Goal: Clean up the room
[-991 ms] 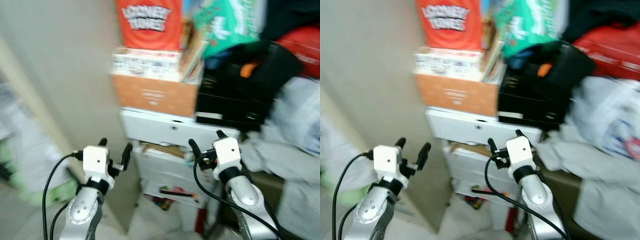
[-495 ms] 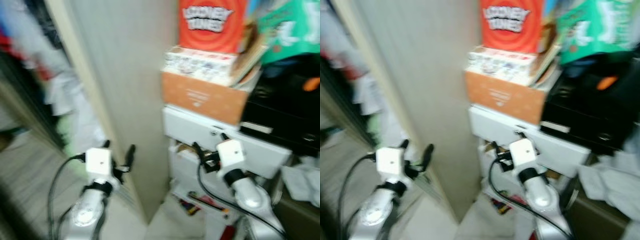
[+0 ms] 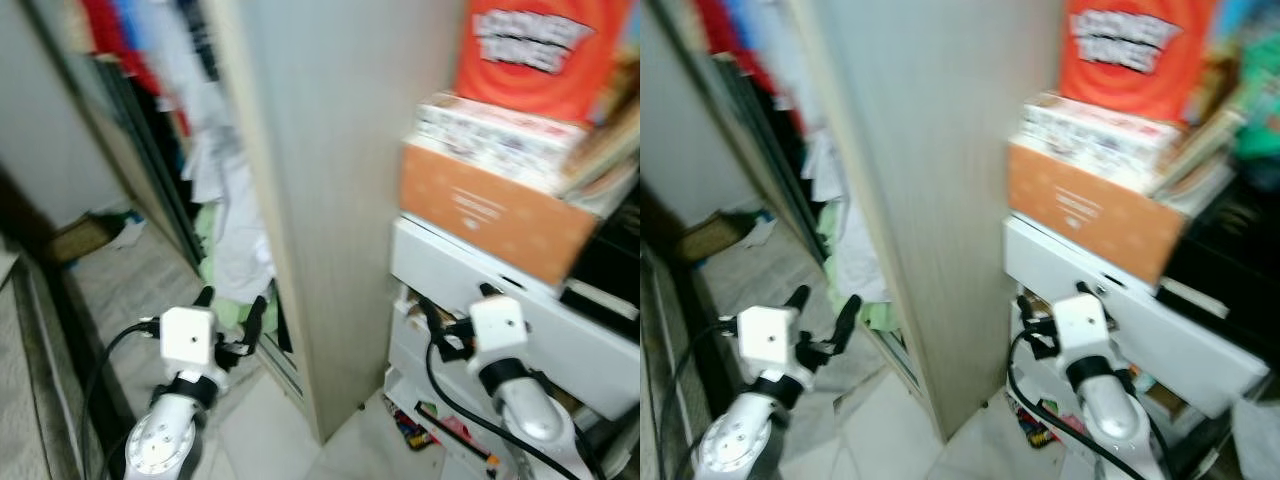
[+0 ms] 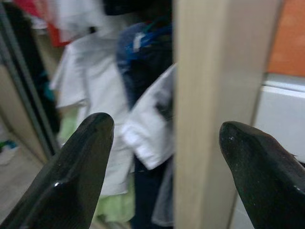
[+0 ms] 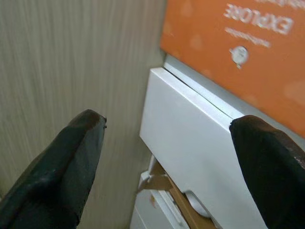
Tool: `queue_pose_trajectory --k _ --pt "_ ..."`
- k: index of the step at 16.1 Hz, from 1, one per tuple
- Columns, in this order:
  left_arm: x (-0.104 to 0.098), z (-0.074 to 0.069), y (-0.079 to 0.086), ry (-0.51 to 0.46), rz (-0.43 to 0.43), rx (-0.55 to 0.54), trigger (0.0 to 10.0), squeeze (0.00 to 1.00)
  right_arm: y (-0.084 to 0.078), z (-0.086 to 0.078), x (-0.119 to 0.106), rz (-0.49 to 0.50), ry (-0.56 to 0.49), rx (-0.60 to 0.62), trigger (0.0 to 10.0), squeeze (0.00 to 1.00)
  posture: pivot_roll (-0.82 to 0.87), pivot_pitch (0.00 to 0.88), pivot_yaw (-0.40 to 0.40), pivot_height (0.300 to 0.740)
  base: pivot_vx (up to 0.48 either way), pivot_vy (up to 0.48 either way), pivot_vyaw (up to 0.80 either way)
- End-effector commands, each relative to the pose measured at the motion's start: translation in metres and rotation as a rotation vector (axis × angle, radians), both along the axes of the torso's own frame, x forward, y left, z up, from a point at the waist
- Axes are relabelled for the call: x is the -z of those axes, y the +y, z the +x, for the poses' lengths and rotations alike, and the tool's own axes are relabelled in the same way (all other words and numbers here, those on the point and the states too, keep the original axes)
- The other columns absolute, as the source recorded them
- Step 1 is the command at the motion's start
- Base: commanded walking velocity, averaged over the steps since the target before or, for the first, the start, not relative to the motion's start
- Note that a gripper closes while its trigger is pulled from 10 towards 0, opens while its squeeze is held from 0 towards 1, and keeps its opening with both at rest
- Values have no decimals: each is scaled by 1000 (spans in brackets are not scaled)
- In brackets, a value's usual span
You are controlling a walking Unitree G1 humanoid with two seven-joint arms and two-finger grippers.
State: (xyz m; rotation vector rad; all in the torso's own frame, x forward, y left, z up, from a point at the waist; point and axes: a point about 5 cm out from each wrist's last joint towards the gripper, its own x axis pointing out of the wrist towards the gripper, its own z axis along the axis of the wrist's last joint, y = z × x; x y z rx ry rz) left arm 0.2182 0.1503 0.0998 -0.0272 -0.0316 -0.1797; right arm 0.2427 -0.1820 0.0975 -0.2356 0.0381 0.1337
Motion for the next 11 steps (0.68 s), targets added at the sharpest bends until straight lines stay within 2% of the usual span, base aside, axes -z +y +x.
queue_pose_trajectory --k 1,6,9,11 --pt "-2 -1 6 4 7 -17 10000 0 3 -3 -7 21 -22 -9 10000 0 -170 0 56 740 0 0 0" --pt "-3 -10 10 15 9 -38 10000 0 -9 -18 -7 23 -3 37 10000 0 -177 0 60 740 0 0 0" --pt "-1 -13 13 33 10 -43 10000 0 -9 -21 -6 15 5 31 10000 0 -178 0 63 740 0 0 0" --pt "0 -13 12 36 10 -40 10000 0 -7 -20 -5 -3 6 17 10000 0 -177 0 60 740 0 0 800"
